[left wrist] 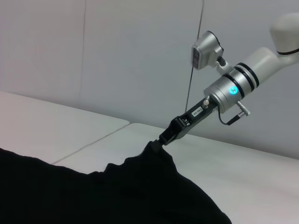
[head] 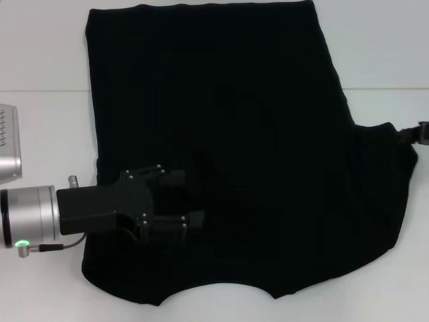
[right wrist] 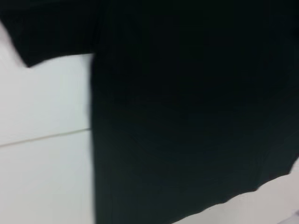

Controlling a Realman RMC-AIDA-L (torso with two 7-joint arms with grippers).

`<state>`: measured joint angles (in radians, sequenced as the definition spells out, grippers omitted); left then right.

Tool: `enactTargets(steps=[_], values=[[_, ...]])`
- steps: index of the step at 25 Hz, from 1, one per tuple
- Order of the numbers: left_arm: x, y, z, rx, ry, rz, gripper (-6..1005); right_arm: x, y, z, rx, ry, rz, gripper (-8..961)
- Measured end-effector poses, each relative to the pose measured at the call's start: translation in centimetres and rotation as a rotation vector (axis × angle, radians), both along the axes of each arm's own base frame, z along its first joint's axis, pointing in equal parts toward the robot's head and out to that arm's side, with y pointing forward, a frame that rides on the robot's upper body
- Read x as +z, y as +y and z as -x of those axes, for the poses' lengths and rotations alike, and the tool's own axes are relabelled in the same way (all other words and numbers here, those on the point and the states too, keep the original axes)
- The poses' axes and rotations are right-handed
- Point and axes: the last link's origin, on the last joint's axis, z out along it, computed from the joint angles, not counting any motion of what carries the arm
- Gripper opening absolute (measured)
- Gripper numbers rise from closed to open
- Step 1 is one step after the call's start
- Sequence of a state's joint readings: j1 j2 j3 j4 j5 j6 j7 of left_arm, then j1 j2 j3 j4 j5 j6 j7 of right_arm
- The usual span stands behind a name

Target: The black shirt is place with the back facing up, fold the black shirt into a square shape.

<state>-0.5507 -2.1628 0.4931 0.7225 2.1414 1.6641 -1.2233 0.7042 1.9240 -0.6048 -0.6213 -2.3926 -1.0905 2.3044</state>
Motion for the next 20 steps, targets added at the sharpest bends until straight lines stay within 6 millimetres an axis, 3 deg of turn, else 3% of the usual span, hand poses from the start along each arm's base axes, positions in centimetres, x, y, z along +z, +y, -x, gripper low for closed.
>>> enactTargets(steps=[6, 14, 20], values=[[0.1, 0.0, 0.0, 0.003, -0.002, -0.003, 878, -1.9, 1.3, 3.8, 0.104, 0.024, 0.071, 32], [0.1, 0.2, 0.2, 0.014, 0.006, -0.015, 878, -6.9, 2.4, 9.9, 0.253, -0.031, 0.219, 68], [0.2, 0.4, 0.3, 0.016, 0.011, -0.021, 877, -8.7, 1.7, 11.7, 0.298, -0.047, 0.302, 94]])
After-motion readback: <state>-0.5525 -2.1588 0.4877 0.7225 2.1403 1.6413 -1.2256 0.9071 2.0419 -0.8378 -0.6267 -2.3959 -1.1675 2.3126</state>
